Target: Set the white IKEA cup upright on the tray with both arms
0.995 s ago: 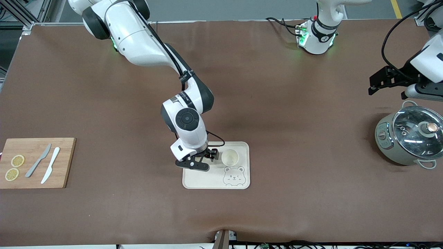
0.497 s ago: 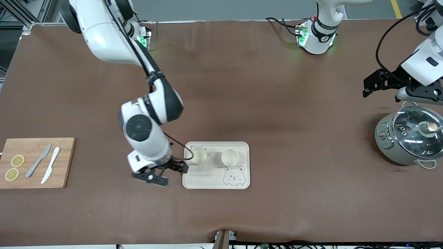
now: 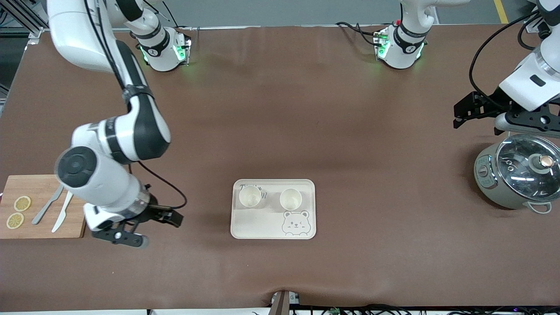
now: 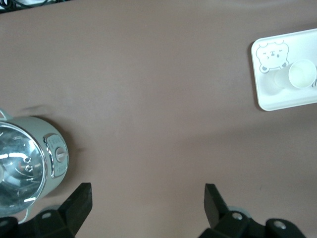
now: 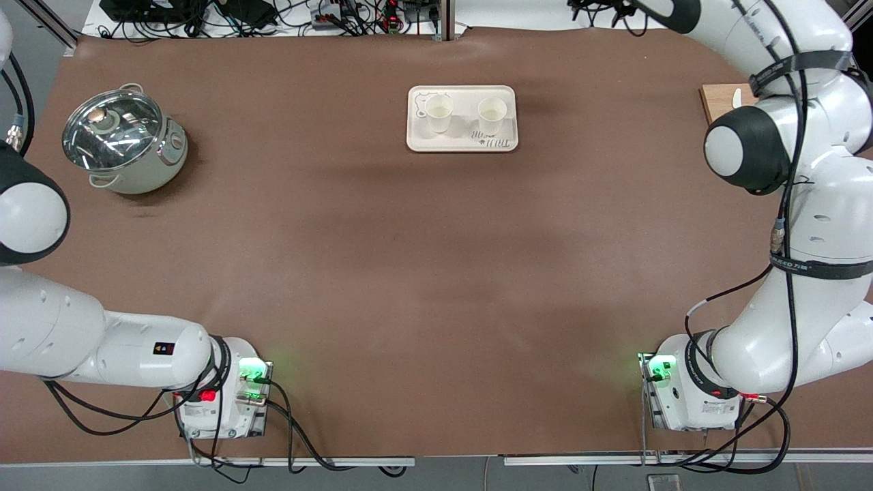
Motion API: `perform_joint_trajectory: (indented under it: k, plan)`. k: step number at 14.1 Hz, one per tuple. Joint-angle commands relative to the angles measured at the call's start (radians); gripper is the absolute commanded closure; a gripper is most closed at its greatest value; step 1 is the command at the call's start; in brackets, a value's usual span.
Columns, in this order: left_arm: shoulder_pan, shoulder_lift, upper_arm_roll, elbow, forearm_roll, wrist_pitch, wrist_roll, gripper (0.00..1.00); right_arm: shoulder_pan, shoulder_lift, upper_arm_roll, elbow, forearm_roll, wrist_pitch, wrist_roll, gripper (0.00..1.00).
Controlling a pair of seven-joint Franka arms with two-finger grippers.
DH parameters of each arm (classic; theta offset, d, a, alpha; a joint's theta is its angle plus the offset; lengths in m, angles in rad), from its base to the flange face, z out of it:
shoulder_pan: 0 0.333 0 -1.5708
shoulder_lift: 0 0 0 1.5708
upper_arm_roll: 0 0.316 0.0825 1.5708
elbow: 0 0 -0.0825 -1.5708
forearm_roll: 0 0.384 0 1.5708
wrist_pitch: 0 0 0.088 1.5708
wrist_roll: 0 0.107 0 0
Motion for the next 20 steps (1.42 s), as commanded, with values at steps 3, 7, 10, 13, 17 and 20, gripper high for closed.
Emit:
perform_joint_trajectory:
  k: [3, 7, 10, 13, 17, 20]
  plan:
    - [0.006, 0.011, -0.005, -0.009, -0.003, 0.039, 0.015, 0.0, -0.056, -0.082, -0.01, -0.034, 0.011, -0.093, -0.12, 0.0]
    - [0.004, 0.013, -0.006, -0.023, -0.003, 0.032, 0.046, 0.0, -0.089, -0.171, -0.051, -0.092, 0.013, -0.152, -0.235, 0.0]
    - [0.004, 0.013, -0.005, -0.045, -0.003, 0.032, 0.061, 0.0, -0.114, -0.273, -0.077, -0.183, 0.036, -0.153, -0.292, 0.0]
    - [0.004, 0.013, -0.005, -0.045, -0.003, 0.033, 0.061, 0.0, -0.111, -0.382, -0.117, -0.301, 0.037, -0.144, -0.346, 0.0]
    - [0.008, -0.018, -0.006, -0.031, -0.006, 0.023, 0.052, 0.0, -0.111, -0.505, -0.148, -0.418, 0.037, -0.14, -0.39, 0.0]
    - [0.006, -0.024, -0.012, 0.027, -0.008, -0.045, 0.047, 0.0, -0.11, -0.591, -0.159, -0.499, 0.036, -0.136, -0.401, 0.0]
